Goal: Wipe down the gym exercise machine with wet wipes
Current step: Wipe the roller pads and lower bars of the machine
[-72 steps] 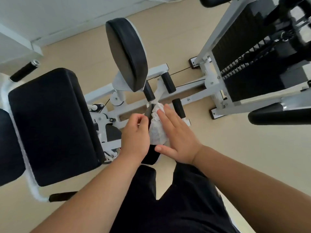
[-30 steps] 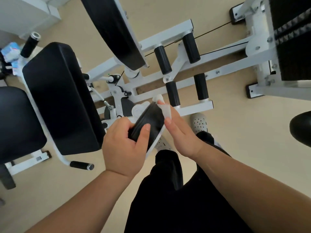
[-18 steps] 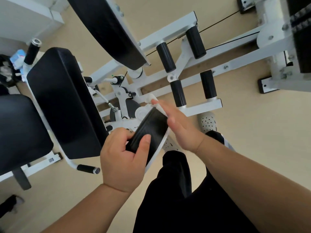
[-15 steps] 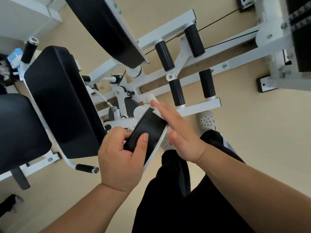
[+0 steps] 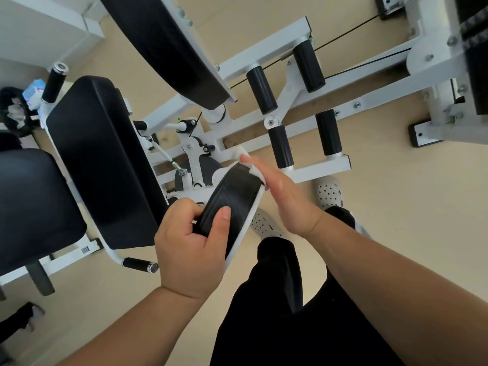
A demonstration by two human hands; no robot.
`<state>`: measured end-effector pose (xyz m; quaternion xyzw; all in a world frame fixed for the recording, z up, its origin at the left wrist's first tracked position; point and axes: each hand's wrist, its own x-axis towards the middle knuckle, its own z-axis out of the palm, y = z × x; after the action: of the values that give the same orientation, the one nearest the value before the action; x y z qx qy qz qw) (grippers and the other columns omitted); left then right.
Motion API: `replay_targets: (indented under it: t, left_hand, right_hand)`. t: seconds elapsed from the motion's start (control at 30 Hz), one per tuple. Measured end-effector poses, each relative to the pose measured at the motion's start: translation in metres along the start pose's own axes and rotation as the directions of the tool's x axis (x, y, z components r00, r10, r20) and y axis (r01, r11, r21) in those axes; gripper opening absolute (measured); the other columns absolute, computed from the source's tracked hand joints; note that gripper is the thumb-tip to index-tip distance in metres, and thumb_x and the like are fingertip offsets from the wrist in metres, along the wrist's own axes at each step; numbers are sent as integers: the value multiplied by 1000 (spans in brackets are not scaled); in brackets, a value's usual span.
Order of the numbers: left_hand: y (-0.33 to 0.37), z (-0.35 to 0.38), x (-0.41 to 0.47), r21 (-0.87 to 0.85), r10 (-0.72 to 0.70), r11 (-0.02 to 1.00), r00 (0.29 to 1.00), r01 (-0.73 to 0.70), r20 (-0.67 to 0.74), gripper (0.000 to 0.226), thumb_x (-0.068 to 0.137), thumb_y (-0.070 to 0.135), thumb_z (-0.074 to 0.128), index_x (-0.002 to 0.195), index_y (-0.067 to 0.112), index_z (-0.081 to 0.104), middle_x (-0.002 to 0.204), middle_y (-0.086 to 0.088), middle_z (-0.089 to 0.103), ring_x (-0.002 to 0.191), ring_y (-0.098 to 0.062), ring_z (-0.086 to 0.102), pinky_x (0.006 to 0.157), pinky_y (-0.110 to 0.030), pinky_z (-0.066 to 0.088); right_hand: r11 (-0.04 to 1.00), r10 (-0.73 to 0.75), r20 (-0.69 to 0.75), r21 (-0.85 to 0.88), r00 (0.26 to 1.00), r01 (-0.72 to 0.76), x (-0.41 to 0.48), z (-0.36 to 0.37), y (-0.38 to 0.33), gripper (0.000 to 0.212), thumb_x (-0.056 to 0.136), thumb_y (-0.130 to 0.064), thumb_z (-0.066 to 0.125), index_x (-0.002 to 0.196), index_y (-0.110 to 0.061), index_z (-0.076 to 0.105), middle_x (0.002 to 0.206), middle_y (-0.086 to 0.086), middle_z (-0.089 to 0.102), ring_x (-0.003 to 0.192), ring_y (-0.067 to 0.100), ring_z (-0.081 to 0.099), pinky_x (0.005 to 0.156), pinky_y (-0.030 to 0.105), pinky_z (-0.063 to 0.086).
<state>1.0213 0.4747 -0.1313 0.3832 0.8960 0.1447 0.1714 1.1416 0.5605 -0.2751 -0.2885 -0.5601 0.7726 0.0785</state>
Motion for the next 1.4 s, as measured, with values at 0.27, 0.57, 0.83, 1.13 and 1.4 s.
replay_targets:
  t: [0.27,0.57,0.83,1.13,1.4]
  left_hand:
    - [2,-1,1,-16,-25,1000,1000,25,2,42,87,47,57,68,11,45,64,5,44,64,-12,43,60,-17,34]
    - [9,2,8,-110,-150,983,988,145,-41,40,87,53,50,68,20,41,67,6,45,67,-14,45,61,-29,32]
    - [-23,-13,4,-521,-15,848,987,99,163,38,85,45,42,88,14,64,87,6,60,92,-14,54,81,-31,41]
    - [-111,-45,-1,-555,467,825,680,-105,565,75,89,30,53,159,31,26,161,11,32,148,-8,27,121,-42,29]
    - [-159,-32,-11,-450,472,877,476,-168,742,83,90,31,58,157,50,12,167,20,11,152,-9,21,121,-36,29]
  right_hand:
    - [965,247,19,80,969,-248,24,-17,-21,43,107,-59,22,110,-39,60,110,-18,59,93,-21,51,114,29,37]
    - [999,-33,24,-10,999,34,-5,-13,-71,114,78,-98,17,150,-17,50,153,1,50,144,7,42,121,23,29]
    - [941,86,-149,-313,985,-129,-8,17,-120,117,68,-104,18,151,-29,51,151,-9,51,141,5,43,121,35,31]
    - [448,-172,-273,-877,946,-172,-74,133,-124,88,100,-72,19,164,-12,13,173,2,6,160,16,-6,130,38,4]
    - [-23,-160,-297,-952,941,-305,-61,155,-114,91,101,-73,19,163,-7,16,173,7,-7,158,22,-16,129,50,5]
